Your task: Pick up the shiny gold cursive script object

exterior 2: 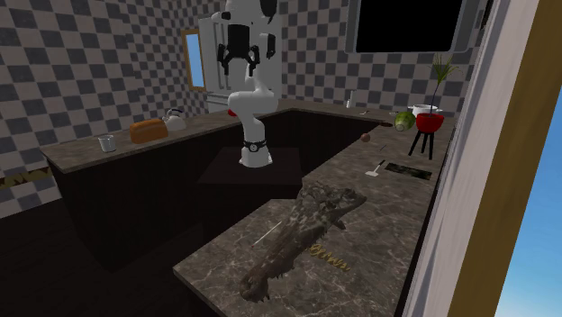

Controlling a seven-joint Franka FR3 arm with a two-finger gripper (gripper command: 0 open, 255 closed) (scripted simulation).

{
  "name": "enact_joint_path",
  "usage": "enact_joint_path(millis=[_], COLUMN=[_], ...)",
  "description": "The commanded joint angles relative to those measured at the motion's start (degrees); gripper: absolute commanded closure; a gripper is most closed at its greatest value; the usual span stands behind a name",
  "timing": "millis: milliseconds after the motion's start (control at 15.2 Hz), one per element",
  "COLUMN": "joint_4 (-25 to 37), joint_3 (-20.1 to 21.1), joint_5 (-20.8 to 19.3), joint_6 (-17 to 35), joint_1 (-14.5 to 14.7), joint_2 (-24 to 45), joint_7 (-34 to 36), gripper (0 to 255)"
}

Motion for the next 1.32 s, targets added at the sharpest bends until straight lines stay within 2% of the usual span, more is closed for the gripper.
enact_joint_path(millis=[0, 660, 1254], joint_4=[0.0, -7.9, -8.8], joint_3=[0.0, 1.0, 2.5], joint_5=[0.0, 1.2, 1.9], joint_6=[0.0, 19.4, 35.7], joint_1=[0.0, 3.6, 6.5], joint_2=[0.0, 11.2, 26.4], joint_7=[0.0, -4.4, -8.3], gripper=[0, 0, 0])
